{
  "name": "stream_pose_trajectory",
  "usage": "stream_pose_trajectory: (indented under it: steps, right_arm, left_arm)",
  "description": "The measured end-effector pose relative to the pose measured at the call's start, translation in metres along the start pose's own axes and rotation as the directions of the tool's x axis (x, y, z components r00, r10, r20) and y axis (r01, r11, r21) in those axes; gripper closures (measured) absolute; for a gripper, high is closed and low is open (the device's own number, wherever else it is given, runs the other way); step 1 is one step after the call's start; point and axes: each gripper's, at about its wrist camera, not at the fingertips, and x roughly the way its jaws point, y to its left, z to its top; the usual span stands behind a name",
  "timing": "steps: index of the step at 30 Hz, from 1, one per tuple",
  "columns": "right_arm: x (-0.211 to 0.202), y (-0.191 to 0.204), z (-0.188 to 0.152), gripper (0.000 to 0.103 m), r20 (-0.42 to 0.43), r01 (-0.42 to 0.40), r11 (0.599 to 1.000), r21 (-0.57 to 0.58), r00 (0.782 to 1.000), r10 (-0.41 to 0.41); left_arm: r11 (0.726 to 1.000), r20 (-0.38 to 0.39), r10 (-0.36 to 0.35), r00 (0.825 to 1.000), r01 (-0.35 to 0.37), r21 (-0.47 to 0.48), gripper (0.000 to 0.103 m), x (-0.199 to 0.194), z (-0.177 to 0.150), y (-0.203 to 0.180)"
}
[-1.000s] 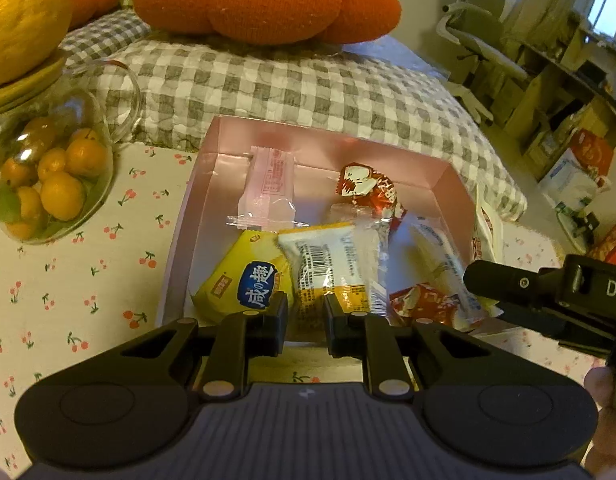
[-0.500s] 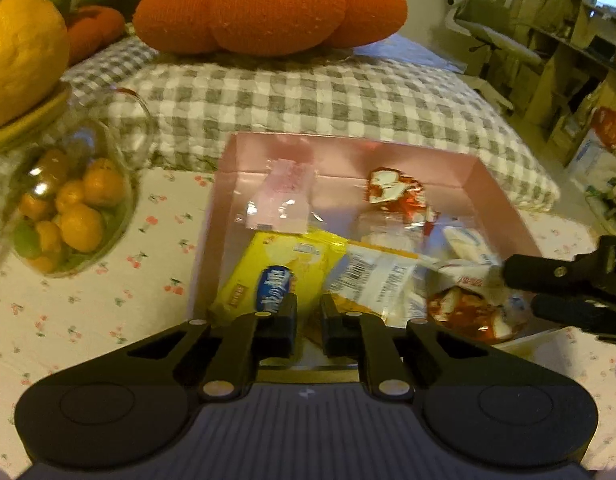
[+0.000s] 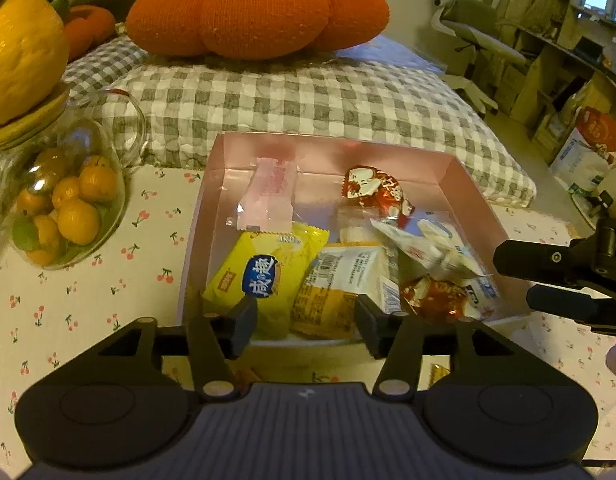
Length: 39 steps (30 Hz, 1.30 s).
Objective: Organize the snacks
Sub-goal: 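Open both tools to release the packs inside the box, then withdraw both tools from the box toward the remaining snacks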
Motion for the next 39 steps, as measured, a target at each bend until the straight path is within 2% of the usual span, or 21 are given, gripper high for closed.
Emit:
stream_pose_trajectory:
  steps: [5, 15, 24, 35, 39]
  right_arm:
    - [-0.011, 0.003, -0.003, 0.023, -0.006, 0.002, 1.0, 0.0, 1.0, -0.002]
    - [-0.04, 0.014, -0.012, 0.018, -0.006, 0.031, 0.998, -0.05, 0.999, -0.031]
    - [-0.059, 0.023, -0.029, 0.018, -0.017, 0.047, 0.995, -0.089, 0.999, -0.049]
    - [-0.06, 0.023, -0.064, 0.018, -0.065, 0.073, 0.989, -0.129, 0.995, -0.082]
    - [-0.055, 0.026, -0.077, 0.018, -0.099, 0.102, 0.981, -0.168, 0.988, -0.12]
  left_arm:
    - [1.0, 0.002, -0.006, 1.0, 0.006, 0.019, 0.031, -0.015, 0.0, -0.002]
    - [1.0, 0.004, 0.003, 1.0, -0.003, 0.008, 0.015, -0.044, -0.007, 0.005]
    - [0.999, -0.013, 0.035, 0.999, -0.035, -0.031, 0.007, -0.063, -0.022, 0.014]
    - [0.992, -0.053, 0.072, 0.996, -0.077, -0.1, 0.005, -0.073, -0.048, 0.024]
    - [0.982, -0.076, 0.06, 0.995, -0.072, -0.175, 0.005, -0.072, -0.056, 0.028]
